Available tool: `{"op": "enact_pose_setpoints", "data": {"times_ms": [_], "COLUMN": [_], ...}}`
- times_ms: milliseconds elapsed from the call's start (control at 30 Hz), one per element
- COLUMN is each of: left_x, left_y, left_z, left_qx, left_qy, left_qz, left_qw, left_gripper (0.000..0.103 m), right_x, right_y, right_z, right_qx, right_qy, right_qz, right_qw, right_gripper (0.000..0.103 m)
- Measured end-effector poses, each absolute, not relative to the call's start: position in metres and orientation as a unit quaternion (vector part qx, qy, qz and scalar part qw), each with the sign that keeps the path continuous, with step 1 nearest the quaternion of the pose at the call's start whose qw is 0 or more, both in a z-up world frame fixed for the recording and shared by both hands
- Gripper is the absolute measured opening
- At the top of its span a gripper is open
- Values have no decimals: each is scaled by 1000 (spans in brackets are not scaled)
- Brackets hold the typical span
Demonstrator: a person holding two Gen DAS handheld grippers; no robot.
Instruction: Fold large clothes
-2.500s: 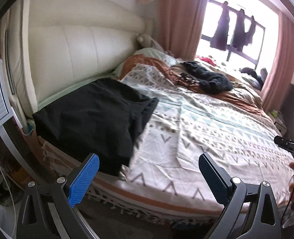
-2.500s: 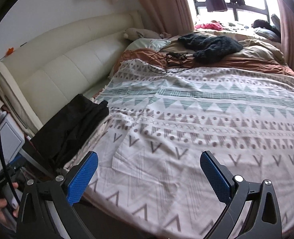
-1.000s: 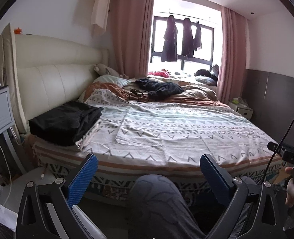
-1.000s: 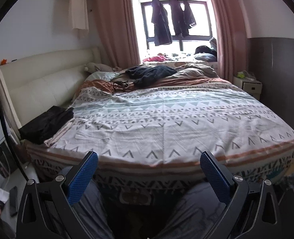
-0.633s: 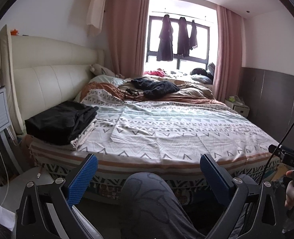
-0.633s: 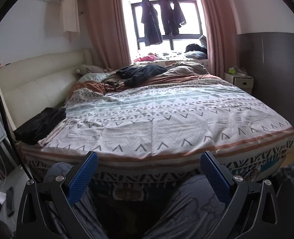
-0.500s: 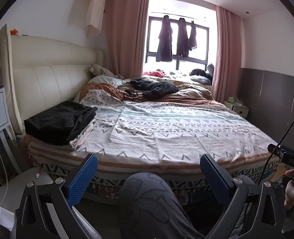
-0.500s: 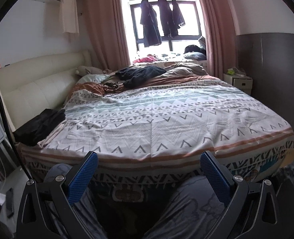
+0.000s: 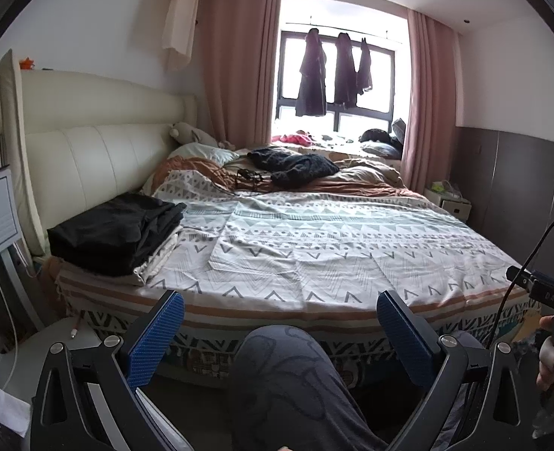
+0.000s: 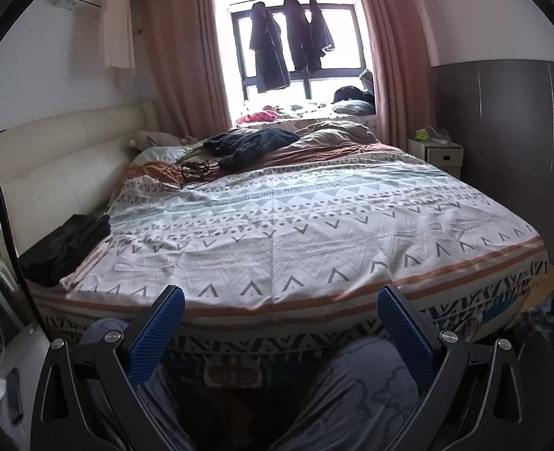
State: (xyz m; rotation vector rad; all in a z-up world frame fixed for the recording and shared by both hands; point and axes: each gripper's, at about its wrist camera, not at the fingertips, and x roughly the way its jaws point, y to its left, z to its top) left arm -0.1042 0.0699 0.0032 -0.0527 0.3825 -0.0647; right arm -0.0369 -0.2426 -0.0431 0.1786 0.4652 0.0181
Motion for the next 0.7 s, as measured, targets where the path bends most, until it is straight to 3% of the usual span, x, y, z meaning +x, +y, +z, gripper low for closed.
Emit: {"op": "enact_pose_setpoints", "data": {"times_ms": [700], "left_x": [-110], "left_y": [72], "left_z": [8], "left_qx": [-26], "left_qy": [180], "left_qz": [-25], "left_qw": [983], "left_gripper": [103], "right_x": [-31], "right_y": [-243], "right_z": [-45], "right_qx": [103], "right_qy": [241], "right_qz": [4], "right_qw": [965], "right_gripper": [102]}}
